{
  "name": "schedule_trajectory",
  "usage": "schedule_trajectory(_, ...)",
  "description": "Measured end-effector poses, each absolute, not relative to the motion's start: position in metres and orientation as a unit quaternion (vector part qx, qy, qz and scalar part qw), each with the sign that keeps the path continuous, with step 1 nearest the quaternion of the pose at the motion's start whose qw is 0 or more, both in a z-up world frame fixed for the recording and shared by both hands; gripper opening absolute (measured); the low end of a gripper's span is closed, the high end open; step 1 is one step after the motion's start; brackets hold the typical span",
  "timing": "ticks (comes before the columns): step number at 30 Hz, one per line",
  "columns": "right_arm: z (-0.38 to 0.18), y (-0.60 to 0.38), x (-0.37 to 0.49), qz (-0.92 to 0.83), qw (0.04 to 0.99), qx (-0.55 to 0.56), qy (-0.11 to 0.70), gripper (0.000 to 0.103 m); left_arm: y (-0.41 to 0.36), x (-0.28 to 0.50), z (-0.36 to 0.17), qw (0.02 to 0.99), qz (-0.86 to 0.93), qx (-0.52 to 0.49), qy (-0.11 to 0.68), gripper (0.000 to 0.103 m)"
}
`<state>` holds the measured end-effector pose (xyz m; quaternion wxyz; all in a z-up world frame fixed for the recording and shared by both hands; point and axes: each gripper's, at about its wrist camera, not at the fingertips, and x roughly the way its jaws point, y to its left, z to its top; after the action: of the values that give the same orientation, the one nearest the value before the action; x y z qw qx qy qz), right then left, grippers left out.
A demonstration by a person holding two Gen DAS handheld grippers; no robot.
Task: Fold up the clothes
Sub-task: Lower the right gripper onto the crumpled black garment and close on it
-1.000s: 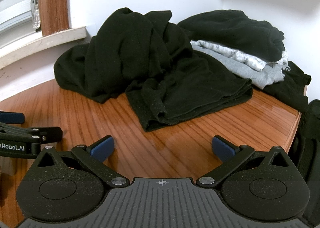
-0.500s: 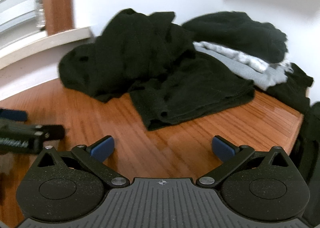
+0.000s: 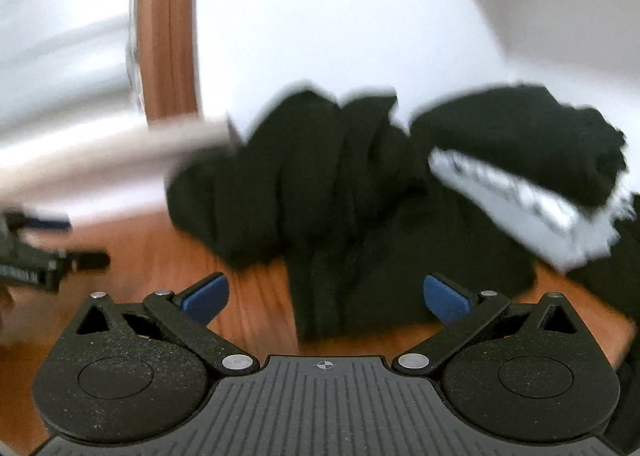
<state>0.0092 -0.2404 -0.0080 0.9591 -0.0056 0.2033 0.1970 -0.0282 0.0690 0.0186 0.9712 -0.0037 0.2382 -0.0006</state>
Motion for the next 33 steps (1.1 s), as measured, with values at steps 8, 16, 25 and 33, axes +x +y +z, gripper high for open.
schedule_trajectory(8, 0.011, -0.218, 0.084, 0.207, 0.955, -0.037, 0.21, 0.102, 0.096, -0.03, 0.026, 0.972, 0.016, -0.056, 0.228, 0.103)
schedule_trajectory(16, -0.001, -0.176, 0.117, 0.22, 0.948, -0.061, 0.219, 0.078, 0.104, -0.033, 0.026, 0.97, -0.011, -0.091, 0.223, 0.103)
schedule_trajectory(25, -0.012, -0.166, 0.125, 0.236, 0.938, -0.048, 0.251, 0.054, 0.105, -0.03, 0.026, 0.97, -0.014, -0.094, 0.223, 0.103)
schedule_trajectory(33, -0.012, -0.166, 0.086, 0.303, 0.915, -0.061, 0.26, 0.024, 0.107, -0.03, 0.026, 0.97, -0.009, -0.099, 0.222, 0.103)
